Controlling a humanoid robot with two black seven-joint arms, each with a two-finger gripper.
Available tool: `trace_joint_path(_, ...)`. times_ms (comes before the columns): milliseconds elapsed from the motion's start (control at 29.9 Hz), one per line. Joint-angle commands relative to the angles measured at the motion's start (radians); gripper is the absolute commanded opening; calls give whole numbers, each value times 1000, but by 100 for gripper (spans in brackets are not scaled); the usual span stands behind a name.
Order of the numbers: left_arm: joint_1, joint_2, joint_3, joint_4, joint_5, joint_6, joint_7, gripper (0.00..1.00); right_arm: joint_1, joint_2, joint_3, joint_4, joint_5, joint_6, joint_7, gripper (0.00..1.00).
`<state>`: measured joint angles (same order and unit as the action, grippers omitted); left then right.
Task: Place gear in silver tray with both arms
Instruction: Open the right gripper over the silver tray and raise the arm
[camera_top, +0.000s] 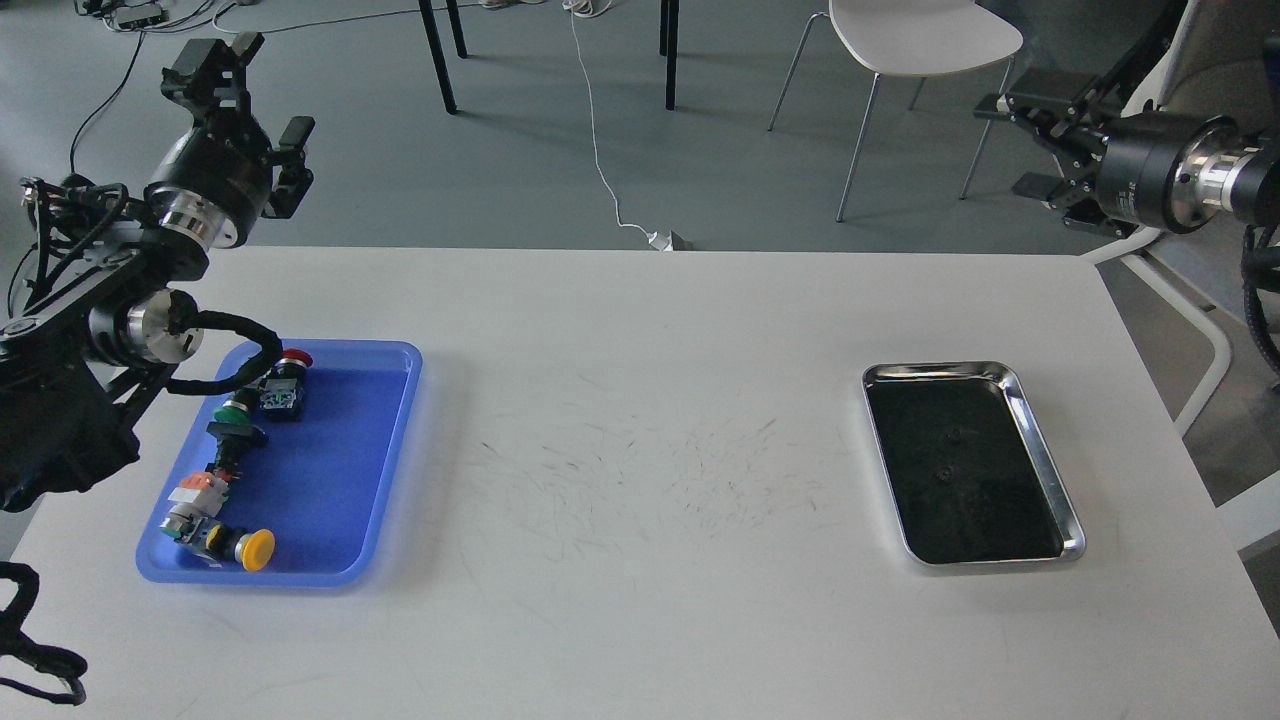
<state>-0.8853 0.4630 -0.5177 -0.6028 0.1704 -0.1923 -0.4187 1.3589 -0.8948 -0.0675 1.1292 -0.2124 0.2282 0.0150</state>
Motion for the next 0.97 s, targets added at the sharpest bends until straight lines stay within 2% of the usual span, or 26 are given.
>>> trace_joint_path(0, -26, -75, 8, 122, 6, -24, 15, 93, -157, 42, 205, -118, 233, -6, 58, 96)
trace_joint_path(67, -27, -109, 7, 171, 0, -62, 29, 94, -257, 63, 311, -172, 377, 2, 114, 96)
trace_joint_path(134, -38, -132, 2, 204, -8, -93, 55, 94, -357, 88, 405, -204, 471, 19, 140, 96)
trace_joint_path(201, -50, -153, -4, 228, -11, -104, 72, 94, -453, 111, 500, -213, 530, 54, 142, 96)
trace_joint_path(335, -58, -187, -8, 281, -63, -119, 75, 94, -680, 181, 693, -198, 567, 140, 155, 96)
trace_joint_path(435, -61, -204, -7, 307, -129, -124, 75, 94, -803, 250, 808, -184, 564, 165, 160, 97)
trace_joint_path(736, -60, -208, -24, 310, -170, -176, 55, 94, -840, 294, 887, -171, 562, 168, 163, 99)
trace_joint_path(937, -54, -211, -10, 304, -164, -180, 5, 97, -842, 294, 891, -172, 559, 161, 163, 99)
